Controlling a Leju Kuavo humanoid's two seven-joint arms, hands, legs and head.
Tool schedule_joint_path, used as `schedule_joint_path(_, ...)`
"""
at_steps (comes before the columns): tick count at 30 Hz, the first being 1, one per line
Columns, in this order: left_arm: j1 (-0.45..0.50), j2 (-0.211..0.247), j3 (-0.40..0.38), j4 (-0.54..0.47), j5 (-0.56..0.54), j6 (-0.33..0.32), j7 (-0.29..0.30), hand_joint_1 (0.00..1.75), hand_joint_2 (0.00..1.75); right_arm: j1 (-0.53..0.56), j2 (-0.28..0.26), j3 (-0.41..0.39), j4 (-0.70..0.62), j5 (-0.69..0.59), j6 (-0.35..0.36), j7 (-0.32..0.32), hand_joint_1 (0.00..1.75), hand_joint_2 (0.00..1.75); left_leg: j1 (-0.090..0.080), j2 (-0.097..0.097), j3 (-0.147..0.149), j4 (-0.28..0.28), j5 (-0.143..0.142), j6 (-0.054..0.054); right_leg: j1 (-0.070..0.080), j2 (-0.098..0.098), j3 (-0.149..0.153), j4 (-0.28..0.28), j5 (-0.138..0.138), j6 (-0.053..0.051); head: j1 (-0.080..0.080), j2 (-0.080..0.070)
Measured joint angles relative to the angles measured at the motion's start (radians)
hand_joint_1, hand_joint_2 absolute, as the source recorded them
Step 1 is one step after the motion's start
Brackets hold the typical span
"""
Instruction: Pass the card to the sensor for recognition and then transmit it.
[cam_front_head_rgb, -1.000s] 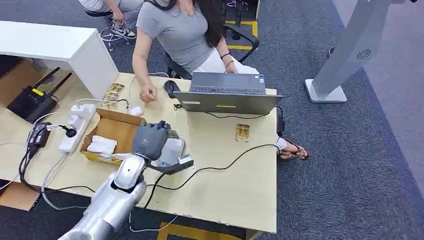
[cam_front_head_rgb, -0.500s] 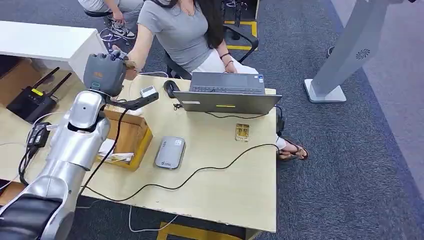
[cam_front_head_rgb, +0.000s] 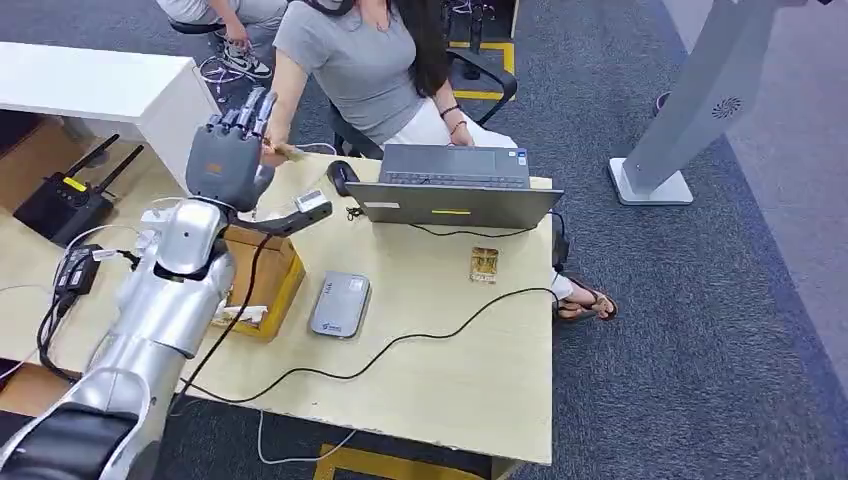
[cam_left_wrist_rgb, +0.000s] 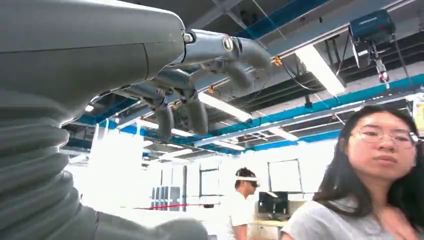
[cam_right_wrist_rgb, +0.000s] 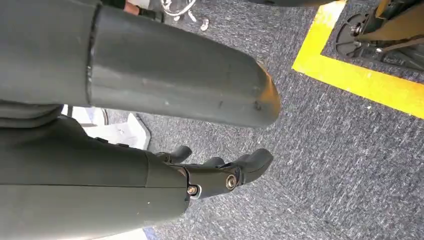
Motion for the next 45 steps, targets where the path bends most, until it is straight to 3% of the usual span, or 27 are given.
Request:
schedule_joint_path(4, 0.096, -0.015, 0.000, -0.105, 0.057, 0.003, -0.029, 0.00, 1.75, 0.000, 0.000, -0.017, 0.000, -0.002, -0.007, 0.000, 0.00, 0.00, 0.000, 0.001, 0.000, 0.000, -0.001, 0.001, 0.000, 0.000, 0.000, 0.000, 0.000, 0.000, 0.000, 0.000)
schedule_joint_path(12, 0.403, -0.019, 0.000, -0.411, 0.101, 0.001, -0.048, 0.00, 1.75, 0.009, 0.000, -0.068, 0.000, -0.024, -0.027, 0.006, 0.00, 0.00, 0.000, 0.002, -0.001, 0.000, -0.002, 0.001, -0.001, 0.001, -0.002, -0.001, -0.001, 0.001, -0.002, 0.000)
schedule_joint_path(19, 0.632, 0.011, 0.000, -0.604, 0.164, -0.046, -0.046, 0.00, 1.75, 0.020, 0.004, -0.108, 0.000, -0.051, -0.048, 0.021, 0.00, 0.00, 0.000, 0.003, -0.001, -0.001, -0.003, -0.001, -0.001, 0.003, -0.002, -0.001, -0.002, 0.001, -0.002, 0.000)
schedule_joint_path(24, 0.738, 0.041, 0.002, -0.690, 0.196, -0.098, -0.029, 0.00, 1.75, 0.021, 0.005, -0.125, 0.000, -0.048, -0.054, 0.034, 0.00, 0.00, 0.000, 0.002, -0.001, -0.001, -0.003, -0.001, -0.001, 0.002, -0.002, -0.001, -0.002, 0.001, -0.002, 0.000)
schedule_joint_path(27, 0.760, 0.056, 0.012, -0.707, 0.207, -0.149, -0.012, 0.00, 1.75, 0.023, 0.005, -0.130, 0.000, -0.043, -0.052, 0.040, 0.00, 0.00, 0.000, 0.000, -0.001, -0.001, -0.003, 0.000, -0.001, -0.001, -0.002, -0.001, -0.002, 0.001, -0.002, 0.000)
schedule_joint_path(30, 0.748, 0.085, 0.026, -0.701, 0.204, -0.286, 0.050, 0.00, 1.75, 0.023, 0.005, -0.135, 0.000, -0.026, -0.043, 0.043, 0.00, 0.00, 0.000, 0.000, -0.001, -0.001, -0.002, 0.000, -0.001, -0.001, -0.002, -0.001, -0.002, 0.001, -0.002, 0.000)
schedule_joint_path(35, 0.684, 0.108, 0.043, -0.640, 0.174, -0.375, 0.121, 0.00, 1.75, 0.020, 0.005, -0.138, 0.000, -0.011, -0.043, 0.040, 0.00, 0.00, 0.000, 0.000, -0.001, -0.001, 0.000, 0.001, -0.001, -0.001, -0.001, 0.000, -0.001, 0.000, -0.002, 0.000)
schedule_joint_path(38, 0.616, 0.111, 0.044, -0.558, 0.098, -0.406, 0.210, 0.00, 1.75, 0.016, 0.005, -0.142, 0.000, 0.007, -0.029, 0.047, 0.00, 0.00, 0.000, 0.000, -0.001, -0.001, 0.000, 0.000, -0.001, -0.002, -0.001, 0.000, -0.001, 0.000, -0.001, 0.000)
schedule_joint_path(45, 0.504, 0.108, 0.045, -0.440, 0.082, -0.422, 0.227, 0.00, 1.75, 0.011, 0.005, -0.144, 0.000, 0.018, -0.027, 0.066, 0.00, 0.00, 0.000, 0.000, -0.001, -0.001, 0.001, 0.000, -0.001, -0.001, -0.002, 0.000, 0.000, 0.001, -0.001, 0.000)
